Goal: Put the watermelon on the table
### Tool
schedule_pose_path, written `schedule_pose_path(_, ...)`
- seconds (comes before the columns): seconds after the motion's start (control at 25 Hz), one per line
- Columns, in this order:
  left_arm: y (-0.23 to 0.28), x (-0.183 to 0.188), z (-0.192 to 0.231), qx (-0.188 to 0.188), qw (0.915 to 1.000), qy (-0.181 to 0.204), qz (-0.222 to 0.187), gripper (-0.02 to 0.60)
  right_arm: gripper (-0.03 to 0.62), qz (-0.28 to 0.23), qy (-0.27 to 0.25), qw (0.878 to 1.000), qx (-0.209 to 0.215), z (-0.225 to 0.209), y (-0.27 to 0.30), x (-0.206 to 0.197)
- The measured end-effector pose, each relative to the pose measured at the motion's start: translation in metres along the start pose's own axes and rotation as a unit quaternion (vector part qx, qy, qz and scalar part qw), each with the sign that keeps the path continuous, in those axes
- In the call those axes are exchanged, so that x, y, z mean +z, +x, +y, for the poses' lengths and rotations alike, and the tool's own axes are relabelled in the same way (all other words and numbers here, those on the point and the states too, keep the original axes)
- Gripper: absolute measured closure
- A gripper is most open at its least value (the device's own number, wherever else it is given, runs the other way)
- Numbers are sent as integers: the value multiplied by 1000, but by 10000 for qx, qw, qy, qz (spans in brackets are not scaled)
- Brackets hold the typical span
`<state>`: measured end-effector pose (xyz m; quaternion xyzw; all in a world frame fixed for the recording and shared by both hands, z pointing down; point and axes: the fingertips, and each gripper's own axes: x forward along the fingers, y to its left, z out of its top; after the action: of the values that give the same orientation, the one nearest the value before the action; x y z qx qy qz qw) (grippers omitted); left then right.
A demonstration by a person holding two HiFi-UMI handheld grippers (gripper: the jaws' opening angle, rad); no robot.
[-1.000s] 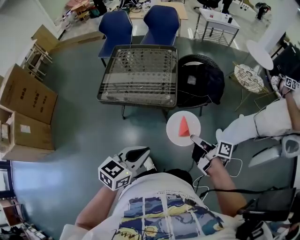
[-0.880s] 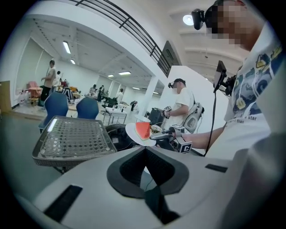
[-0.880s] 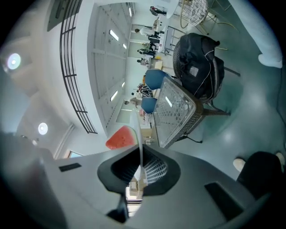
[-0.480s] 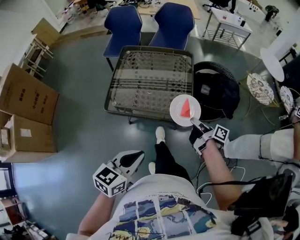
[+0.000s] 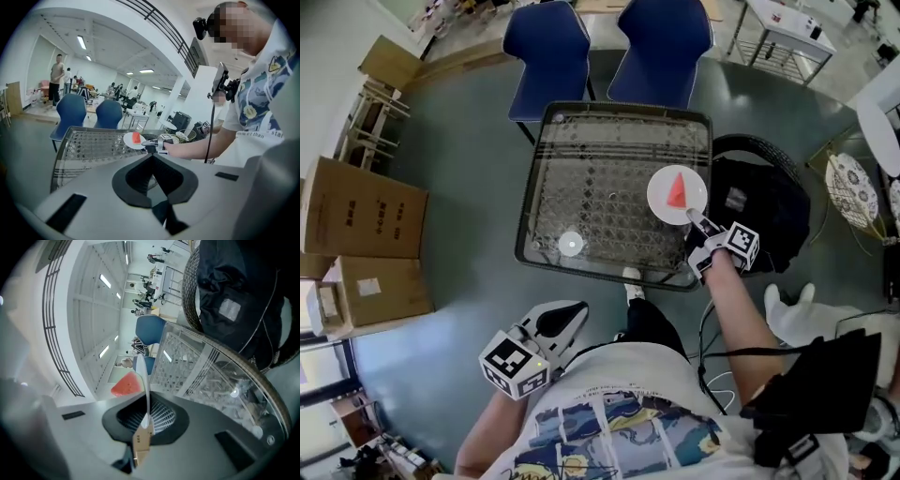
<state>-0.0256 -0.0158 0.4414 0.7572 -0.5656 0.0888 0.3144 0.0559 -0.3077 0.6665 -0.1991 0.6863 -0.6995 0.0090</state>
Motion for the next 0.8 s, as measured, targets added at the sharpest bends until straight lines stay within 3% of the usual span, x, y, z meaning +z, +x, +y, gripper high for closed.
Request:
schedule_pose_path(0.32, 42, 46, 37, 18, 9995, 6, 312, 572, 579, -277, 135, 9994, -149, -30, 80, 75)
schedule_pose_path(0.8, 48, 66, 78, 178, 9983, -89, 545, 572, 579, -586, 295, 9949, -771, -73, 133, 118)
